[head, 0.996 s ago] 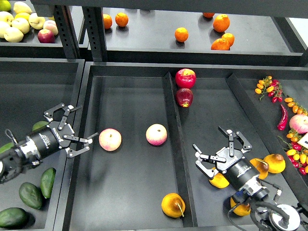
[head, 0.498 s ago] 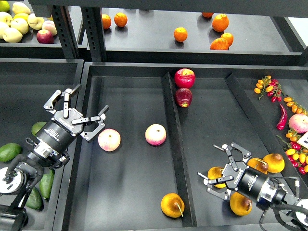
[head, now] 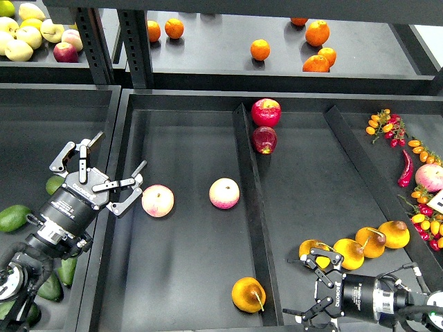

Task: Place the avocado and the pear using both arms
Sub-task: 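Lower the right gripper to the yellow pear beside the divider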

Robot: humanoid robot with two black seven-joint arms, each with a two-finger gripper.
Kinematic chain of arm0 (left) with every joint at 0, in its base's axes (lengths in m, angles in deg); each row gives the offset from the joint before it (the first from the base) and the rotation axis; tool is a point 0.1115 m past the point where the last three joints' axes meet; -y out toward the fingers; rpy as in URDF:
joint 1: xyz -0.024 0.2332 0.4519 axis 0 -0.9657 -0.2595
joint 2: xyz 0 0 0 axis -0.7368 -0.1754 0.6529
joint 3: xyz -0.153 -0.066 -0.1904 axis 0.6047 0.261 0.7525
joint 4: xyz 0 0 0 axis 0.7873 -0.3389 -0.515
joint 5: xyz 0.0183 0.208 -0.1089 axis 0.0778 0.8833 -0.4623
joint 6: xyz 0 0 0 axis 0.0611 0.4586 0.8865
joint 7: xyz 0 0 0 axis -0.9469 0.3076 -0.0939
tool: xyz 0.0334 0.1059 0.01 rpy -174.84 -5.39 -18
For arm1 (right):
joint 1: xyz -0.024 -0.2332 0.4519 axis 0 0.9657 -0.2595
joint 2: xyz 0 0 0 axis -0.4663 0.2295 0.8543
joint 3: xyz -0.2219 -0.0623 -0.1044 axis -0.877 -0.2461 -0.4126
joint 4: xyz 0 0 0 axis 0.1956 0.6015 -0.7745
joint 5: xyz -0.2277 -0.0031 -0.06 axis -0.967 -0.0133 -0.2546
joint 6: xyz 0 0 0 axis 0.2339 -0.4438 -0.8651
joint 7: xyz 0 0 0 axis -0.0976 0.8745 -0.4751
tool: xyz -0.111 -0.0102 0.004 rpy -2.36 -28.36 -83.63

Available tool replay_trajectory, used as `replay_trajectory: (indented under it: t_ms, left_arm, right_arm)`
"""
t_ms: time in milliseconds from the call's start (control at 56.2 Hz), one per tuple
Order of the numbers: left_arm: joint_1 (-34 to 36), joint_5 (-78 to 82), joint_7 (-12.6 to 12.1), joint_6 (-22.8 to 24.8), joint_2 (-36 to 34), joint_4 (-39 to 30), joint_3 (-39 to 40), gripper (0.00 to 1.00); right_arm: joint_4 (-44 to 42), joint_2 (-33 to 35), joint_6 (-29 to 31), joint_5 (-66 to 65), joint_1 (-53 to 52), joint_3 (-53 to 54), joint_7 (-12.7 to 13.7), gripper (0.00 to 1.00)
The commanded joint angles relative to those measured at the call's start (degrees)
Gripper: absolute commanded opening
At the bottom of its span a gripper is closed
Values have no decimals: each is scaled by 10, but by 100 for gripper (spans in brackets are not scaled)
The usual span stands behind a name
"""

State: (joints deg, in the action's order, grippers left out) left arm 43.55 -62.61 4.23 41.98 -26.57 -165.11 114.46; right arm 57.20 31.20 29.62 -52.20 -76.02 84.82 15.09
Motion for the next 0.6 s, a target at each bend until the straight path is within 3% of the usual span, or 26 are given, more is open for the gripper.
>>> replay_trajectory:
  t_ms: [0, 587]
  left_arm:
    - [-1, 0, 0, 0, 0, 0, -2, 99]
    - [-1, 0, 0, 0, 0, 0, -12, 99]
  right_arm:
    - [-4, -14, -2, -1, -2, 0, 0, 100]
    - [-41, -63, -9, -9, 3, -4, 0, 100]
